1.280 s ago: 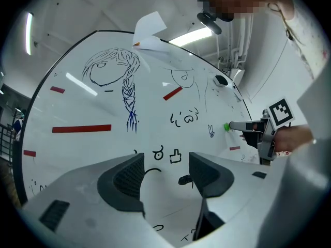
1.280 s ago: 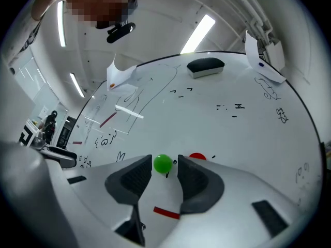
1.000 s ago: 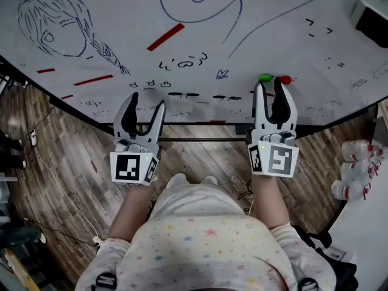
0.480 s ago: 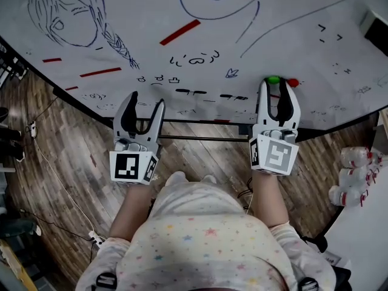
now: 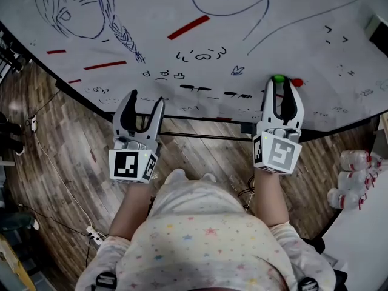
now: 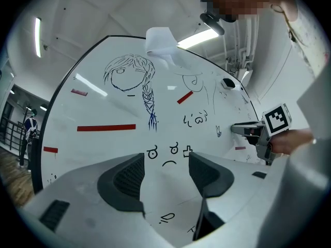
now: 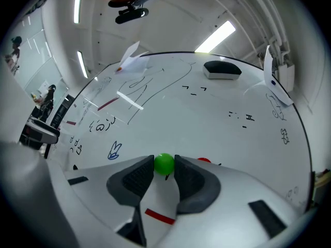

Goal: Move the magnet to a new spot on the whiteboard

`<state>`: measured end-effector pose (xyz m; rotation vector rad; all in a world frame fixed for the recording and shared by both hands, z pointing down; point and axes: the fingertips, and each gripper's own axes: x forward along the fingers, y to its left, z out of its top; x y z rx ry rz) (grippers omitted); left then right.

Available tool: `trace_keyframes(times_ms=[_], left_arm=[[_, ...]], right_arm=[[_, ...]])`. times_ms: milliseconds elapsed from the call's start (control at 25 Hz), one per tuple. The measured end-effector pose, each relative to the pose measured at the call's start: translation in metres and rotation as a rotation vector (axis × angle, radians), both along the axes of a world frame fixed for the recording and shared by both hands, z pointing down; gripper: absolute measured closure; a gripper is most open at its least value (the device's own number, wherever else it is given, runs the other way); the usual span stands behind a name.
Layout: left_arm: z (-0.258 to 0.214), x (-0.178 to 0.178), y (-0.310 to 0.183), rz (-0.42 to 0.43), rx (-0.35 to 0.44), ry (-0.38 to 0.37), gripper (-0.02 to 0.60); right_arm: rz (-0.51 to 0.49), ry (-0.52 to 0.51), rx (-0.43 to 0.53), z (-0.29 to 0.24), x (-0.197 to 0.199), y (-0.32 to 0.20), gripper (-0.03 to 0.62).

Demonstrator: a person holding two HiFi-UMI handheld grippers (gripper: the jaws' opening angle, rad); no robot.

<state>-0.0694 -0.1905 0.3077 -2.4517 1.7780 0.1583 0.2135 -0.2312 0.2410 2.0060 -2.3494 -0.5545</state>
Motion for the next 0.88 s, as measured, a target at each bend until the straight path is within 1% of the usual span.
trace_keyframes(times_ms=[480,640,880], left_arm=[[-0.002,-0.008,0.011,-0.03,0.005,0.0,0.333],[-0.002,-0.012,0.014,-0.035,0.004,-0.007,0.333],[-0.003,-0.015,0.018,-0.037,0.001,-0.01,0.333]], right_arm=[[-0.012,0.004,-0.032,0.005,0.002,0.0,0.473],[-0.014,0.007,-0.012,0.002,0.003,0.008,0.474],[-0.031,0.0,-0.023,0.006,0.0,0.015,0.474]])
